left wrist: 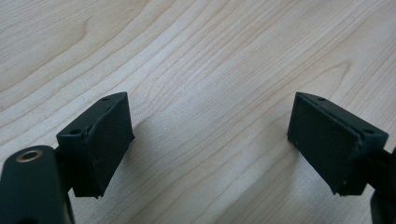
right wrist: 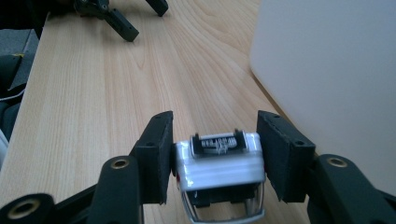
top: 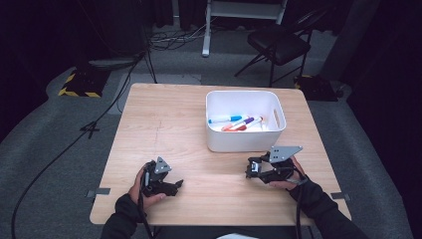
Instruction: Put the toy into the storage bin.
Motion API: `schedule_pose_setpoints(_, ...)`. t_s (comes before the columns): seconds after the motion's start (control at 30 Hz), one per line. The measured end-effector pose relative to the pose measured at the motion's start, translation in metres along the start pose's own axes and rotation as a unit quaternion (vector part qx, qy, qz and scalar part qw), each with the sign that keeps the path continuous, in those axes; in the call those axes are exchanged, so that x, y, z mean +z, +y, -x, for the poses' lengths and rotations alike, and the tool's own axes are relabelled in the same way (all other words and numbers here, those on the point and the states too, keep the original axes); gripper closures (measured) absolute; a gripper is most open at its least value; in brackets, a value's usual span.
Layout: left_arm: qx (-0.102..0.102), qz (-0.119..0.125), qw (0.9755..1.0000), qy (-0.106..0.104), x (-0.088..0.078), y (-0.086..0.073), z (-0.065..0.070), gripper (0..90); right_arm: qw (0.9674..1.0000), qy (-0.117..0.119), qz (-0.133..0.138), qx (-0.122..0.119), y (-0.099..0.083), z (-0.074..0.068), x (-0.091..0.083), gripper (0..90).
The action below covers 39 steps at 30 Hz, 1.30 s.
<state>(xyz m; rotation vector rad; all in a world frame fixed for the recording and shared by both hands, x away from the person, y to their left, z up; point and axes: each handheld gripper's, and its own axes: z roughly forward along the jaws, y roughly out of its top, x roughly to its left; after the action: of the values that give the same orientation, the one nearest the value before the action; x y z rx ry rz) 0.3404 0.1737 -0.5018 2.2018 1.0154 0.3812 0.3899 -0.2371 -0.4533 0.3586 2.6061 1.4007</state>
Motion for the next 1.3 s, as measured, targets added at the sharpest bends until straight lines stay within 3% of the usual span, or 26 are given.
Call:
schedule_pose_setpoints(0.67,0.001,0.000,1.0000,0.002,0.000,0.000,0.000,14.3,0.9992,-0.028,0.028,-0.011,0.028,0.000,-0.039,48.4)
schedule_pose_setpoints(1.3,0.000,0.000,1.0000,0.000,0.000,0.000,0.000,14.3,0.9972,-0.060,0.042,-0.016,0.063,0.011,-0.075,48.3)
